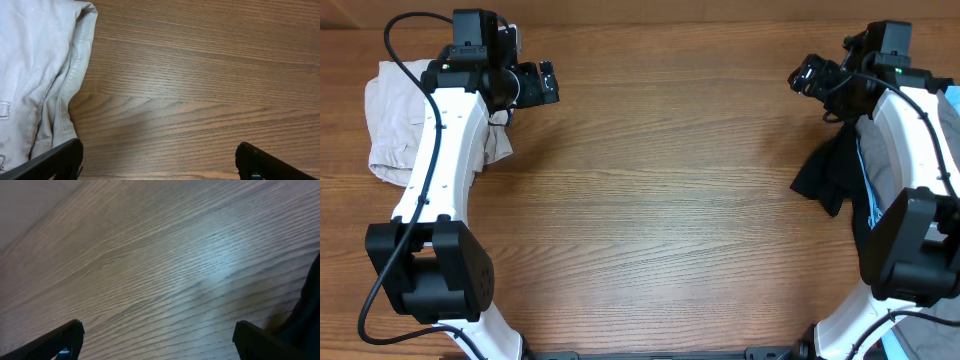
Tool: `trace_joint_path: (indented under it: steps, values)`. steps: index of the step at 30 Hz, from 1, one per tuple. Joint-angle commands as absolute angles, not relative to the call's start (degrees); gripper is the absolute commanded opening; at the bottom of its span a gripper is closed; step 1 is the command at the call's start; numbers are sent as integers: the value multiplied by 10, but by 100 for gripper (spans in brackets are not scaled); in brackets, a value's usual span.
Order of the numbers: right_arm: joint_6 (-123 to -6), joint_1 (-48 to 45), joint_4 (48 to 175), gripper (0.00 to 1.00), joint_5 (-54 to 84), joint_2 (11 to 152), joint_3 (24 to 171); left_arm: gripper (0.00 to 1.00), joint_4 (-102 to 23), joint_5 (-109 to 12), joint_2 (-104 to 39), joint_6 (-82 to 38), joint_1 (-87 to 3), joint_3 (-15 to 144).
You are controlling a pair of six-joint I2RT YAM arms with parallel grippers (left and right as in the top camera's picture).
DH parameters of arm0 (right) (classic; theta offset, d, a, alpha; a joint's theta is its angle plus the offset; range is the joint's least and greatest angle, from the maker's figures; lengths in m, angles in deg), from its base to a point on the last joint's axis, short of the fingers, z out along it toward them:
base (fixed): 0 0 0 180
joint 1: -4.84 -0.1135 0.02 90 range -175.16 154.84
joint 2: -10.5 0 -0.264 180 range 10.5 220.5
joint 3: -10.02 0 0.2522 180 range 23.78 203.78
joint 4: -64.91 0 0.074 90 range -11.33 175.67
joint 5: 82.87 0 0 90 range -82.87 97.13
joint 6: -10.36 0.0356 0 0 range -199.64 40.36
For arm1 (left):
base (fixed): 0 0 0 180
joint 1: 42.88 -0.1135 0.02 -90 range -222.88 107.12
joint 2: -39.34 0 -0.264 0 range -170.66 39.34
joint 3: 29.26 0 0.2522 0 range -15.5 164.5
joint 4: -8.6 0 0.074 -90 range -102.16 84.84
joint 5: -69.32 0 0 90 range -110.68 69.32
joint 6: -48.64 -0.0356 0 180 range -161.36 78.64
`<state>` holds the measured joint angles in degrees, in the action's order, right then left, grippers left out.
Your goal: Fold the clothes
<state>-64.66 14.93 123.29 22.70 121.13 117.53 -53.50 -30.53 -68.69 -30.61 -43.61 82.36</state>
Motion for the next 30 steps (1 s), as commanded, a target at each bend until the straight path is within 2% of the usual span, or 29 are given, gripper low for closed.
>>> trace_joint_path:
  steps: [1,15,26,30]
  values:
    - [-647,135,1230,100,226,1132,1179,100,-535,-308,-691,-307,-436,826]
    - [-647,45,1230,100,226,885,1179,100,-535,-308,-691,-307,-436,826]
    - [-647,21,1232,100,202,723,1179,100,-535,-308,-691,-307,-436,826]
    - [-647,21,1298,100,168,663,1175,100,-535,-308,-691,-307,-436,826]
